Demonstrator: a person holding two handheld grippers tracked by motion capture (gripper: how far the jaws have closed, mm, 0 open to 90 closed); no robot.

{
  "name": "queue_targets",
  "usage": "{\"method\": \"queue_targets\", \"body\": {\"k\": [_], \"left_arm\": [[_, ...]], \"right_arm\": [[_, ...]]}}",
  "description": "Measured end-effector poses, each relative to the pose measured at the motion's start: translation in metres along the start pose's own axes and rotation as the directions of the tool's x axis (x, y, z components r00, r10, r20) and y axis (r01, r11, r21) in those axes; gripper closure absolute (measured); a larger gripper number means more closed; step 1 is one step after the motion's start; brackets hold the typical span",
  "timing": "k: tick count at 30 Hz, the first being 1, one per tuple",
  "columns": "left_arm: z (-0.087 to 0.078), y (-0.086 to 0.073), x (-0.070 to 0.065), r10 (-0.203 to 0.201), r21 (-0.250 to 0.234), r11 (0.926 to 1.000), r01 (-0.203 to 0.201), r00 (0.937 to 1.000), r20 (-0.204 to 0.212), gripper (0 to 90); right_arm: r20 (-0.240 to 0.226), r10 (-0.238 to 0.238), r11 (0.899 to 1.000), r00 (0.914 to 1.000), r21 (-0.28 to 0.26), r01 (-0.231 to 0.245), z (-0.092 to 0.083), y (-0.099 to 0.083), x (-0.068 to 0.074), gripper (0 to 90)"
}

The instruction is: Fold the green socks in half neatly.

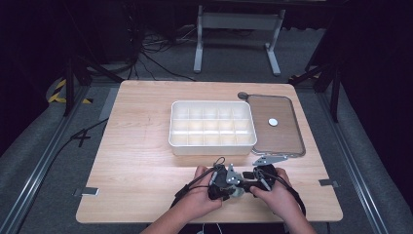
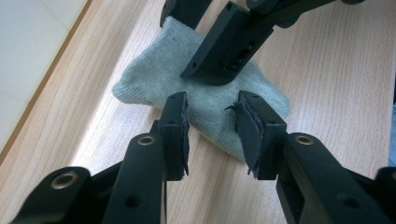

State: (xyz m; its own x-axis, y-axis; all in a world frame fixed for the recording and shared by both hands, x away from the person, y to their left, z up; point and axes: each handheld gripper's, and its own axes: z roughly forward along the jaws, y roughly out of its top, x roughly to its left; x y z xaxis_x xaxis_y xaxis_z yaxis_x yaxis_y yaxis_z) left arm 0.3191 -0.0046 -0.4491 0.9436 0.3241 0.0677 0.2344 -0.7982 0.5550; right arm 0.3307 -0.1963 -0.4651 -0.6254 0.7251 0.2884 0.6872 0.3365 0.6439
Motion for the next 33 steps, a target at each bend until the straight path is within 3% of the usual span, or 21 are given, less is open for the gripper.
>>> {"method": "queue_targets", "body": {"k": [4, 6, 14, 22, 25, 30, 33], "left_arm": [[0.000, 0.000, 0.000, 0.003, 0.002, 1.0000, -0.003, 1.0000, -0.002, 64.1], [0.000, -0.001, 0.000, 0.004, -0.003, 1.0000, -0.004, 1.0000, -0.001, 63.9], [0.000, -0.003, 0.002, -0.012, -0.005, 0.9999, 0.012, 0.9999, -0.002, 63.4], [-0.001, -0.005, 0.001, -0.022, -0.011, 0.9997, 0.022, 0.9998, -0.002, 62.9], [-0.003, -0.006, 0.003, -0.023, -0.012, 0.9997, 0.023, 0.9997, -0.004, 60.5], [-0.012, -0.010, 0.010, -0.060, -0.039, 0.9974, 0.060, 0.9982, 0.002, 58.2], [-0.020, -0.015, 0.016, -0.083, -0.063, 0.9946, 0.083, 0.9965, -0.001, 57.8]], "right_arm": [[-0.025, 0.032, 0.999, 0.9992, -0.006, -0.032, 0.002, -0.002, -0.004, 46.3], [-0.062, 0.071, 0.997, 0.9955, -0.009, -0.072, 0.005, -0.004, -0.008, 46.4], [-0.086, 0.059, 0.998, 0.9945, -0.012, -0.061, 0.009, -0.003, -0.005, 51.0], [-0.156, 0.097, 0.995, 0.9830, 0.008, -0.097, 0.009, -0.002, -0.008, 66.9], [-0.155, 0.084, 0.996, 0.9844, 0.008, -0.084, 0.008, -0.002, -0.007, 69.9], [-0.149, 0.070, 0.998, 0.9863, 0.009, -0.070, 0.007, 0.000, -0.005, 71.4], [-0.115, -0.002, 1.000, 0.9934, 0.007, 0.003, 0.002, 0.004, 0.000, 72.4]]}}
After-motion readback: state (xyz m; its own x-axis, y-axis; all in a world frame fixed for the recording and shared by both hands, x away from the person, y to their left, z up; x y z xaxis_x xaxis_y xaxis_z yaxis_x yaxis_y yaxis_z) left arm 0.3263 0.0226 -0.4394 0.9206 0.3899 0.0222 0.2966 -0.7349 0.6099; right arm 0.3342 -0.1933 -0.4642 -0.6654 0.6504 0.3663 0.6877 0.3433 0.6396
